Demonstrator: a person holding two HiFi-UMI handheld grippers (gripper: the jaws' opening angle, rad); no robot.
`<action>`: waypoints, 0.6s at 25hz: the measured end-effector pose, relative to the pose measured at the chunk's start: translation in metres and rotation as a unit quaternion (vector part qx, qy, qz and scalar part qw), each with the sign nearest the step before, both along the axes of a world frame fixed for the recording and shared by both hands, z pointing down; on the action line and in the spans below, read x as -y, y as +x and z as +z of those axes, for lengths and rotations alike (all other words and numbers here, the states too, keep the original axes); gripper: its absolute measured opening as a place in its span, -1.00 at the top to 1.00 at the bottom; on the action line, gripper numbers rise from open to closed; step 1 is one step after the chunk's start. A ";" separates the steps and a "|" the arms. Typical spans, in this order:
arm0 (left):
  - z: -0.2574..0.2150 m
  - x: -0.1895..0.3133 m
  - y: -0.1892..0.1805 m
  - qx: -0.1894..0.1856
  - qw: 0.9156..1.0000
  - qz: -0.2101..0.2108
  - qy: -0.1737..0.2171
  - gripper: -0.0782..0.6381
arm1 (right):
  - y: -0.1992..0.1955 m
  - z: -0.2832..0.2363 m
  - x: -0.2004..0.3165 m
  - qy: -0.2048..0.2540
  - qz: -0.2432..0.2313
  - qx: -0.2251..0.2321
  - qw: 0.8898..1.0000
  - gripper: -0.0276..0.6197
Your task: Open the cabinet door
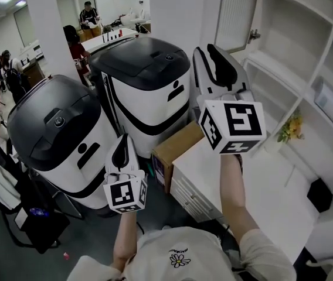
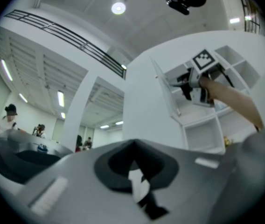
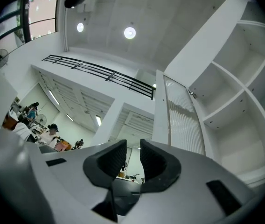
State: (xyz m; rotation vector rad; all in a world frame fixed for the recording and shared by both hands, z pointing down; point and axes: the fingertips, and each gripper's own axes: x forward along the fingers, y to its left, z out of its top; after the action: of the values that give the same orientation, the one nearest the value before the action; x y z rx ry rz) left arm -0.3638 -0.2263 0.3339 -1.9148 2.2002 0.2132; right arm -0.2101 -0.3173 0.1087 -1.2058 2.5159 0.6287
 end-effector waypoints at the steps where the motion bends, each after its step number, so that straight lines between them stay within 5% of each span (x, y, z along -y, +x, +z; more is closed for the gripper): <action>1: -0.001 -0.002 0.004 0.013 1.000 -0.004 -0.001 0.76 | 0.001 0.008 -0.007 0.006 -0.004 -0.005 1.000 0.69; 5: -0.006 -0.013 0.020 0.054 0.998 -0.014 0.000 0.77 | 0.009 0.052 -0.025 0.008 -0.007 -0.024 1.000 0.78; 15: 0.022 -0.040 0.037 0.028 0.999 -0.029 -0.032 0.77 | 0.015 0.169 -0.048 -0.109 -0.059 -0.006 0.992 0.92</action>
State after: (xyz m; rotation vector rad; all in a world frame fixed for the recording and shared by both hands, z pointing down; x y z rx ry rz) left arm -0.3266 -0.1863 0.3556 -1.8632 2.2479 0.0794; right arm -0.1948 -0.2694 0.2776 -1.1135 2.6975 0.3416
